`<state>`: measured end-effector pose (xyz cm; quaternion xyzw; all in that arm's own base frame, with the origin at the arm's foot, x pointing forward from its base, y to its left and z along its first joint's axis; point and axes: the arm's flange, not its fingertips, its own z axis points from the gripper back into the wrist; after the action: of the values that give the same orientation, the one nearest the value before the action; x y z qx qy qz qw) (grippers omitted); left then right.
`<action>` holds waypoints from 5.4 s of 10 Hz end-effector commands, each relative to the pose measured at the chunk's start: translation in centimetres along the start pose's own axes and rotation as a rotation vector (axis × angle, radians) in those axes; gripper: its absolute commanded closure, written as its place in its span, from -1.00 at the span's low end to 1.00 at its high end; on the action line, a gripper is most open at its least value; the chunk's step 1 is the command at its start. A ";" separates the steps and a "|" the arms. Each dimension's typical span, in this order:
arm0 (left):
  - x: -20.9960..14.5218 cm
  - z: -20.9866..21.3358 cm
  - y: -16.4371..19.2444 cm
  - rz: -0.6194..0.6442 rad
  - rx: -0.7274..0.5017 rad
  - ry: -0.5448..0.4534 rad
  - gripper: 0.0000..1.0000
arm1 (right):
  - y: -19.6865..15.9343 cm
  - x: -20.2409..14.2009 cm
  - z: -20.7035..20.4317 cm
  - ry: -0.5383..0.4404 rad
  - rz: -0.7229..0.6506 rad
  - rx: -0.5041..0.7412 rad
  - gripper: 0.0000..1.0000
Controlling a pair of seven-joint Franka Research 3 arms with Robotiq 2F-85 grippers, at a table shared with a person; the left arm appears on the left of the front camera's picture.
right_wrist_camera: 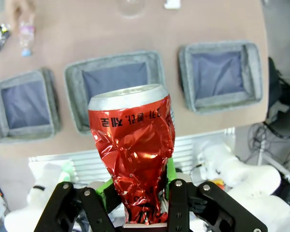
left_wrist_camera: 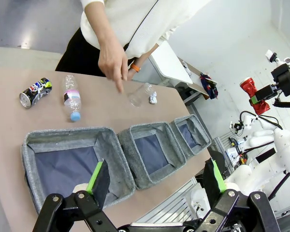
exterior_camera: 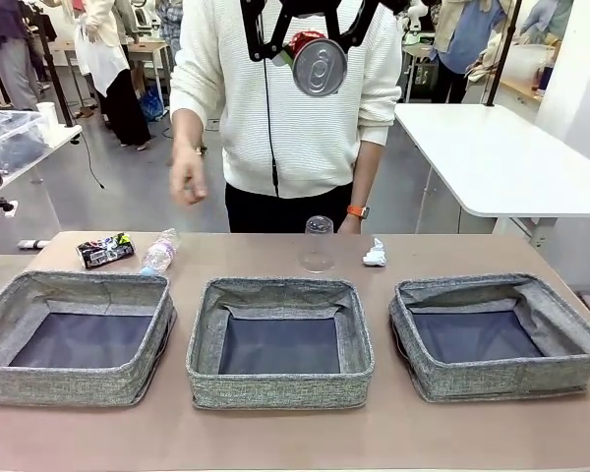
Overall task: Sort the waste into the appropriate baskets.
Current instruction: Place the picked waste into the Fabric basket indicated by the person.
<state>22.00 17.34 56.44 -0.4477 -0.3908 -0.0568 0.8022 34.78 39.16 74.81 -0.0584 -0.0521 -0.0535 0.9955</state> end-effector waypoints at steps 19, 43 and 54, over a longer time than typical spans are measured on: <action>-3.3 7.0 1.4 0.113 0.204 0.337 -1.00 | 26.1 -2.7 -9.2 -0.410 0.920 0.246 0.40; -2.3 4.3 0.8 0.043 0.121 0.149 -1.00 | 34.8 -4.9 -26.0 -0.196 1.493 0.306 -1.00; -2.3 4.3 0.8 0.043 0.121 0.149 -1.00 | 0.3 -9.3 -23.0 -0.074 1.048 0.333 -1.00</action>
<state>18.21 20.73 55.65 -0.4033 -0.3180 -0.0473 0.8567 35.45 48.56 54.79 0.0525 -0.0455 0.4677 0.8811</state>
